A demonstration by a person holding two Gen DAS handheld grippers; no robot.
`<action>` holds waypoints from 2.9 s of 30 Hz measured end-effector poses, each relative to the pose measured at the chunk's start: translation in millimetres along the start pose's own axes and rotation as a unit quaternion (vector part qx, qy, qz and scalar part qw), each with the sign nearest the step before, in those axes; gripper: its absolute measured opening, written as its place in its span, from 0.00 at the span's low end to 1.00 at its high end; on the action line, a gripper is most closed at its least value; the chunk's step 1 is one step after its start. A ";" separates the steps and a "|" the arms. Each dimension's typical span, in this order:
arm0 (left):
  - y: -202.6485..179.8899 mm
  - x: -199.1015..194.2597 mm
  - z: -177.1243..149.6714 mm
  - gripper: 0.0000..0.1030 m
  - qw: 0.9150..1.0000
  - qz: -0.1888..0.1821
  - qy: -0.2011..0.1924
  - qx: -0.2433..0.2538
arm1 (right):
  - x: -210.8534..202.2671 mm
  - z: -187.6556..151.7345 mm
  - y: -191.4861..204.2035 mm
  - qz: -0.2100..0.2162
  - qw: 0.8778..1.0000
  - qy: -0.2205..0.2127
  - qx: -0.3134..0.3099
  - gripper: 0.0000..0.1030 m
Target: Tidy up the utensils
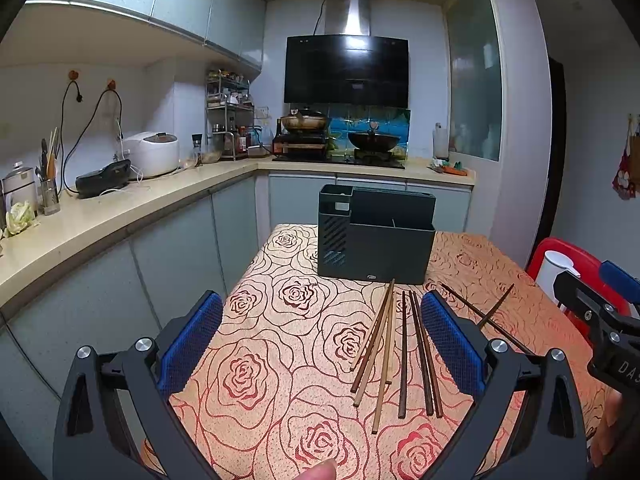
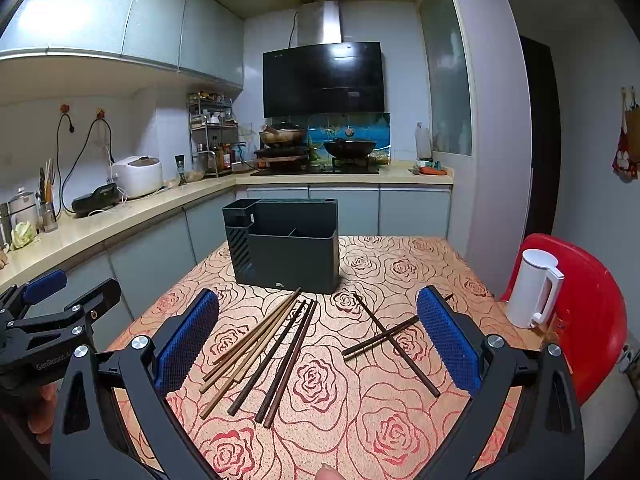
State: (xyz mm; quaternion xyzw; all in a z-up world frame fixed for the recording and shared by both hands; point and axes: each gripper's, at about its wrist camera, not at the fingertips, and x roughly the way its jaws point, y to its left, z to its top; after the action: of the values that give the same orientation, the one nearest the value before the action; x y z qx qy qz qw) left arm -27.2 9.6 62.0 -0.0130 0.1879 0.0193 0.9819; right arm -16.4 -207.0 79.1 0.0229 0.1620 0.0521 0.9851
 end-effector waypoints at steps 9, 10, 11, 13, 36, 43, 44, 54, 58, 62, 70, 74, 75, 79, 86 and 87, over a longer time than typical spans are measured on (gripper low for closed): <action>34.4 33.3 1.6 0.93 0.999 -0.002 0.044 -0.024 | 15.4 -5.5 -11.9 -0.019 1.000 0.021 -0.004 0.94; 39.3 37.9 0.6 0.93 0.998 -0.002 0.051 -0.030 | 17.0 -6.4 -13.2 -0.020 1.000 0.024 -0.003 0.94; 45.9 43.0 -0.8 0.93 0.998 -0.003 0.057 -0.037 | 19.8 -8.1 -15.7 -0.022 0.999 0.028 -0.002 0.94; 55.4 53.5 -5.1 0.93 0.996 -0.009 0.073 -0.045 | 24.3 -10.9 -19.4 -0.024 0.999 0.035 -0.002 0.94; 9.9 172.4 -58.2 0.72 0.965 -0.081 0.201 0.147 | 70.0 -41.9 -42.7 -0.014 0.995 0.097 0.007 0.94; -0.5 187.9 -68.5 0.59 0.954 -0.122 0.224 0.159 | 78.7 -49.6 -46.1 -0.019 0.994 0.110 0.004 0.94; -2.0 188.2 -68.4 0.58 0.953 -0.124 0.222 0.162 | 79.7 -50.6 -46.8 -0.019 0.994 0.110 0.004 0.94; -11.8 187.6 -69.4 0.52 0.950 -0.141 0.223 0.167 | 85.6 -56.3 -49.1 -0.020 0.992 0.121 0.002 0.94; -16.4 187.8 -68.8 0.48 0.949 -0.141 0.222 0.175 | 87.3 -58.1 -49.2 -0.022 0.992 0.125 0.002 0.94; -14.1 189.7 -67.7 0.48 0.950 -0.132 0.224 0.171 | 86.8 -57.8 -49.4 -0.023 0.992 0.124 0.002 0.94; -22.2 191.6 -66.6 0.45 0.949 -0.132 0.223 0.178 | 85.3 -57.4 -50.8 -0.024 0.992 0.124 0.003 0.94; -23.8 196.0 -65.4 0.40 0.948 -0.135 0.231 0.174 | 85.6 -57.6 -50.6 -0.024 0.992 0.123 0.003 0.94; -24.5 196.2 -65.5 0.37 0.947 -0.137 0.232 0.173 | 85.6 -57.7 -50.5 -0.024 0.992 0.123 0.002 0.94; -29.8 195.2 -71.1 0.28 0.942 -0.153 0.243 0.175 | 85.8 -58.2 -50.7 -0.024 0.992 0.125 0.002 0.94; -24.6 201.0 -68.9 0.08 0.946 -0.144 0.243 0.161 | 87.0 -58.6 -52.8 -0.027 0.992 0.124 0.007 0.94; -24.4 202.1 -68.4 0.07 0.946 -0.148 0.244 0.157 | 87.3 -59.0 -53.0 -0.027 0.992 0.125 0.006 0.94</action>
State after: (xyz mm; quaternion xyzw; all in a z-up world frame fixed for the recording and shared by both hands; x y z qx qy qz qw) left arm 136.3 -10.4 -75.8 0.1092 0.4184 -0.1594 0.8875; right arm 52.0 -248.4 -7.7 0.0181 0.2848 0.0265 0.9580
